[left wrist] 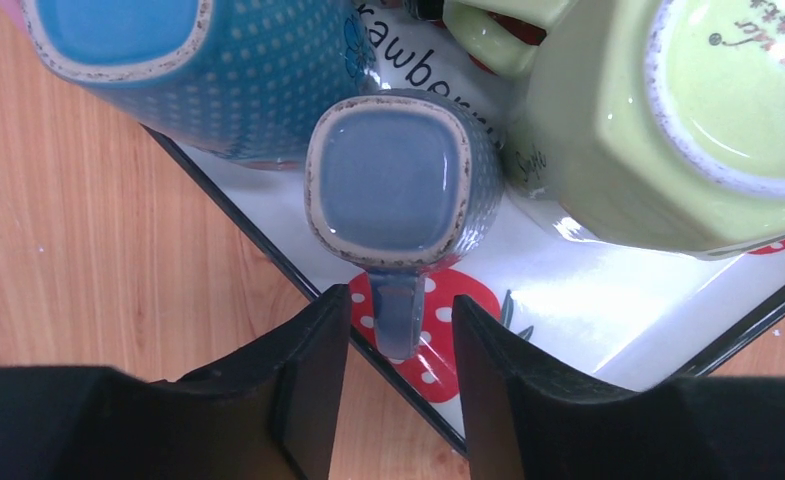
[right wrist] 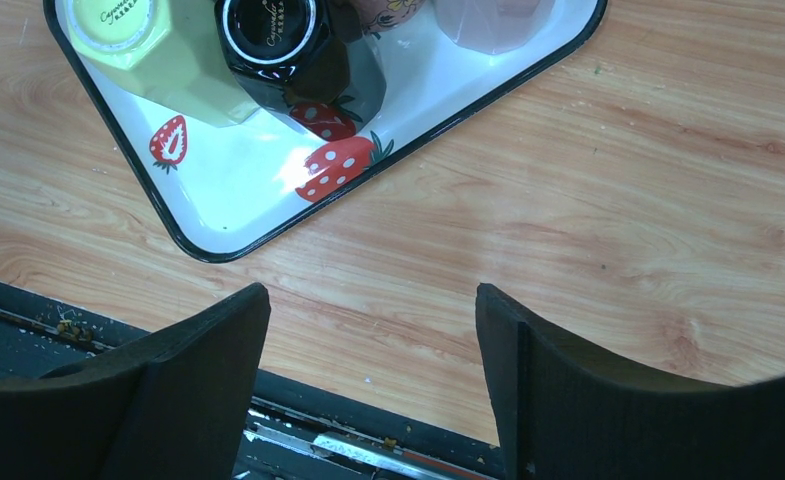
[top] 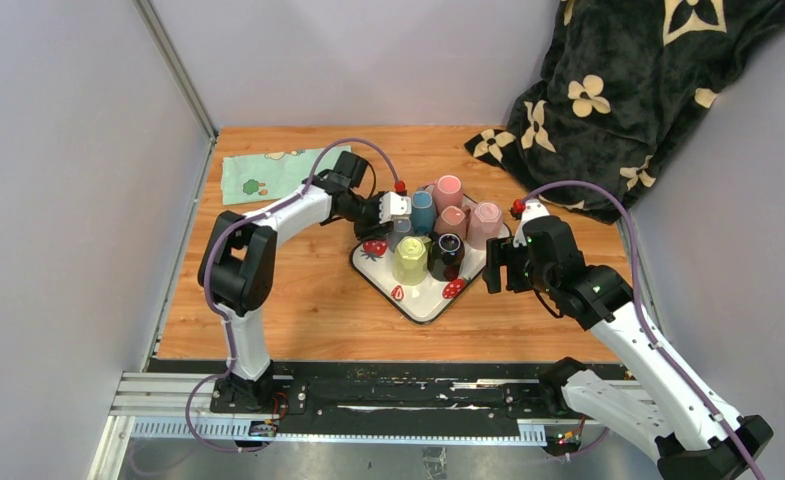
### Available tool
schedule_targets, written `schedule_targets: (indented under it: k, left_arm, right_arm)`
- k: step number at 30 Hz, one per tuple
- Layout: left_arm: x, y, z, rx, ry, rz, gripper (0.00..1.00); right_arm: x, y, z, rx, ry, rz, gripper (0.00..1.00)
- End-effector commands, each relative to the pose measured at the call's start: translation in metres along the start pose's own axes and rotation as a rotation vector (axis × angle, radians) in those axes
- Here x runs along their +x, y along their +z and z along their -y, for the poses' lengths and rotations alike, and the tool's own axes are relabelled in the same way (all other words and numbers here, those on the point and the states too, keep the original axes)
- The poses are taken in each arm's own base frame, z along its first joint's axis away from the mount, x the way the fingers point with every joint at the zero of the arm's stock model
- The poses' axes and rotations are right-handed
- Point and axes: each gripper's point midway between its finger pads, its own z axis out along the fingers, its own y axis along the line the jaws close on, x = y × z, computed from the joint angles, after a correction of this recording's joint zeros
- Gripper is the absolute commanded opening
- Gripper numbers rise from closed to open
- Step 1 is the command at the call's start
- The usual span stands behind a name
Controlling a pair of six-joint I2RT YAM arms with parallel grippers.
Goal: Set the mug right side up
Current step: Turn over the cup on the tray.
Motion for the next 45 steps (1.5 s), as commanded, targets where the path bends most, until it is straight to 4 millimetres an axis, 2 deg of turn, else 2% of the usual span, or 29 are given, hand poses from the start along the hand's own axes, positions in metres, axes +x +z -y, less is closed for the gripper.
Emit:
schedule_targets:
  k: [1, 6, 19, 34, 42, 45]
  left_arm:
    - [-0.005, 0.002, -0.006, 0.002, 0.002, 0.007, 0.47]
    - [-0.006, 0.003, -0.006, 0.008, 0.003, 0.010, 0.42]
    - [-0.005, 0.005, -0.004, 0.021, 0.009, 0.006, 0.43]
    - [-0.008, 0.009, 0.004, 0.058, -0.004, 0.018, 0.34]
    - [-0.007, 0.006, 0.009, 0.069, -0.002, 0.001, 0.18]
    - [-0.008, 0.004, 0.011, 0.073, -0.003, 0.001, 0.08]
  right_arm:
    - [0.005, 0.000, -0.002, -0.009, -0.005, -0.018, 0.80]
    - [0.004, 0.000, -0.005, -0.021, -0.004, -0.022, 0.79]
    - [0.004, -0.002, -0.008, -0.038, 0.006, -0.018, 0.79]
    - [0.009, -0.004, -0.005, -0.031, 0.013, -0.018, 0.79]
    - [0.008, -0.004, -0.005, -0.031, 0.012, -0.016, 0.78]
    - [0.008, -0.005, -0.004, -0.026, 0.010, -0.014, 0.78]
